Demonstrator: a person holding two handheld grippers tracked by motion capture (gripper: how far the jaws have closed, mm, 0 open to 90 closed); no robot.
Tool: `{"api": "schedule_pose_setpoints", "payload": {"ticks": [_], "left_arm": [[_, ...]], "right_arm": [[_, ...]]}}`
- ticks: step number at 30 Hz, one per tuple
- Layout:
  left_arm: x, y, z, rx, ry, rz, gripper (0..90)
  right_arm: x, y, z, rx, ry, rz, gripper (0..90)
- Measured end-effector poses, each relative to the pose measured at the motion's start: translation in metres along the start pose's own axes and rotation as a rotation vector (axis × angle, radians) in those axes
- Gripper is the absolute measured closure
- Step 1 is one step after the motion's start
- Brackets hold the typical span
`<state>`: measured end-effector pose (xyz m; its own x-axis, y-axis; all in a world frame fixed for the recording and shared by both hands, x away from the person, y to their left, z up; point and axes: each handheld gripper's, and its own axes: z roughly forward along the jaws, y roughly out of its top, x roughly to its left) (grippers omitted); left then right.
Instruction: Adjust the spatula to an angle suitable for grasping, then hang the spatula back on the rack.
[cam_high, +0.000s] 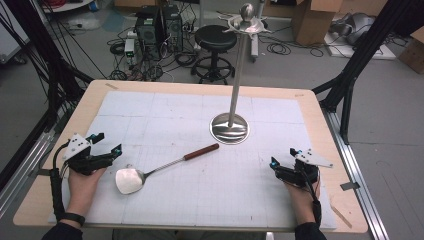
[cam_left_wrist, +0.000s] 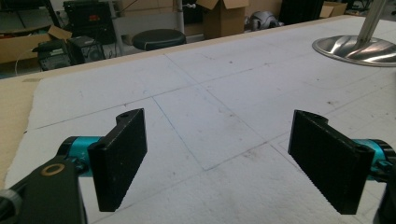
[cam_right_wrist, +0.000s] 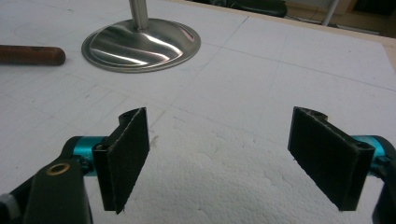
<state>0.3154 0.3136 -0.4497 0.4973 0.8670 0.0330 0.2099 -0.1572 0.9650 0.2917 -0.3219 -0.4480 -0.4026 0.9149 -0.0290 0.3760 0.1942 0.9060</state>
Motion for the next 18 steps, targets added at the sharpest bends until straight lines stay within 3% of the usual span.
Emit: {"api": "schedule_pose_setpoints", "payload": {"ticks": [13,18], "left_arm": [[-0.0007,0.0003,0.0002,0.0,0.005,0.005,20.4],[-0.0048,0.003,-0.0016,0.023,-0.009,0.008,24.2]], "right_arm": [[-0.0005,0.0001,0.0003,0.002,-0.003,0.007,19.8],[-0.0003,0.0001,0.0003,0.004,-0.003,0.004,19.9]]}}
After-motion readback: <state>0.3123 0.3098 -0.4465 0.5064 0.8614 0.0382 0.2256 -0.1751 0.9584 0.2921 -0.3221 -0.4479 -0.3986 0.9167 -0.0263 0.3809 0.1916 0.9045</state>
